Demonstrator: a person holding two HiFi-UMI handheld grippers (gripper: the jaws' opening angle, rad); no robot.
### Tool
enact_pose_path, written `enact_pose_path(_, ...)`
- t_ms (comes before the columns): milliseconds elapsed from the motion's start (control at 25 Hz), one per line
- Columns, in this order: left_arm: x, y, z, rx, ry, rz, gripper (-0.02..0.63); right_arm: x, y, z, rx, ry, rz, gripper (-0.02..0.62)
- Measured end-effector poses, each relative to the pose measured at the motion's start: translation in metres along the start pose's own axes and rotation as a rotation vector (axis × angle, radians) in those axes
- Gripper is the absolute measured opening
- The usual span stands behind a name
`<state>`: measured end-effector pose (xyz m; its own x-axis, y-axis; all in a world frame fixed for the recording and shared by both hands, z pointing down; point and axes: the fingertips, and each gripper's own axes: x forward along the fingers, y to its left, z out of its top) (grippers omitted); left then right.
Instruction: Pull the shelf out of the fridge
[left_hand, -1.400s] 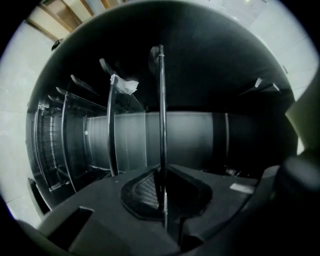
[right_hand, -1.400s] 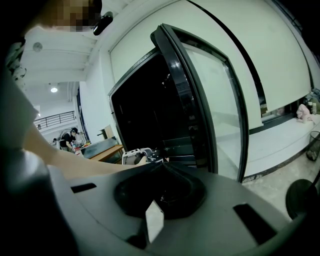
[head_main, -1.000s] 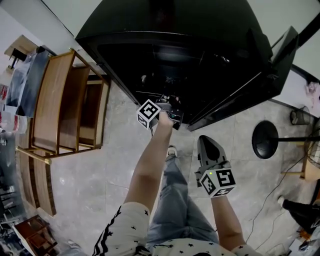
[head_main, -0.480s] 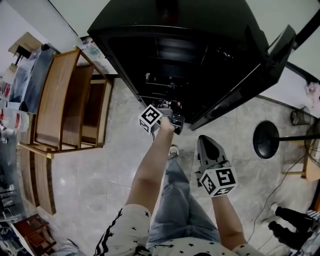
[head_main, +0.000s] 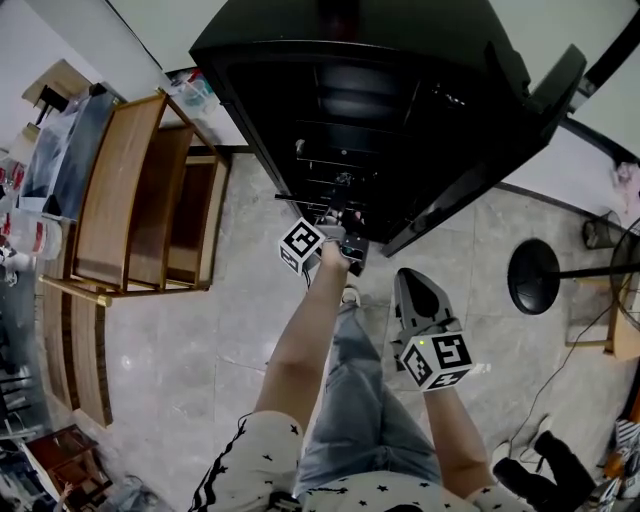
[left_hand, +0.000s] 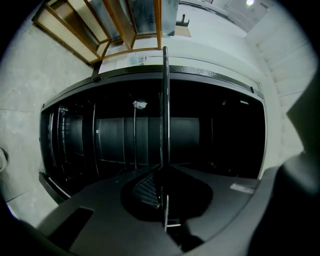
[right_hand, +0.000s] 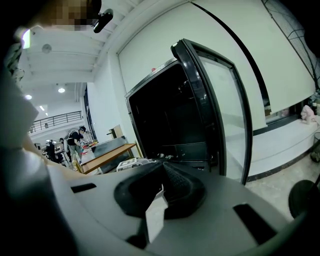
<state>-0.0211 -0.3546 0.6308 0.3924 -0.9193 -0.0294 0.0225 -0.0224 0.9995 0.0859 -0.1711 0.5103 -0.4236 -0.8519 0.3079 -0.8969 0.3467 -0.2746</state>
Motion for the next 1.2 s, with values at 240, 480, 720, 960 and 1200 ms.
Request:
enact_pose_path(240,-0.018,0.0,-0.003,0.001,-0.005,0.0,0.021,-0.007,0.005,-0.002,-0.001,-0.006,0.005,-0.006)
enact_pose_path(480,-0.034,-0.002,-0.008,-0.003,-0.002,-0.002,0.021,-0.017,0.011,-0.004,0.003,-0.011,0.004,-0.006)
enact_pose_path(720,-0.048,-0.001,-0.012,-0.007,-0.002,-0.008,0.021,-0.024,0.014,-0.007,0.001,-0.012,0.008,-0.006)
enact_pose_path(960,-0.059,0.0,-0.014,-0.008,0.001,-0.017,0.021,-0.026,0.017,-0.01,-0.008,-0.005,0.015,-0.006)
enact_pose_path(1200,-0.062,-0.001,-0.014,-0.006,0.0,-0.022,0.021,-0.026,0.017,-0.01,-0.008,-0.001,0.017,-0.006)
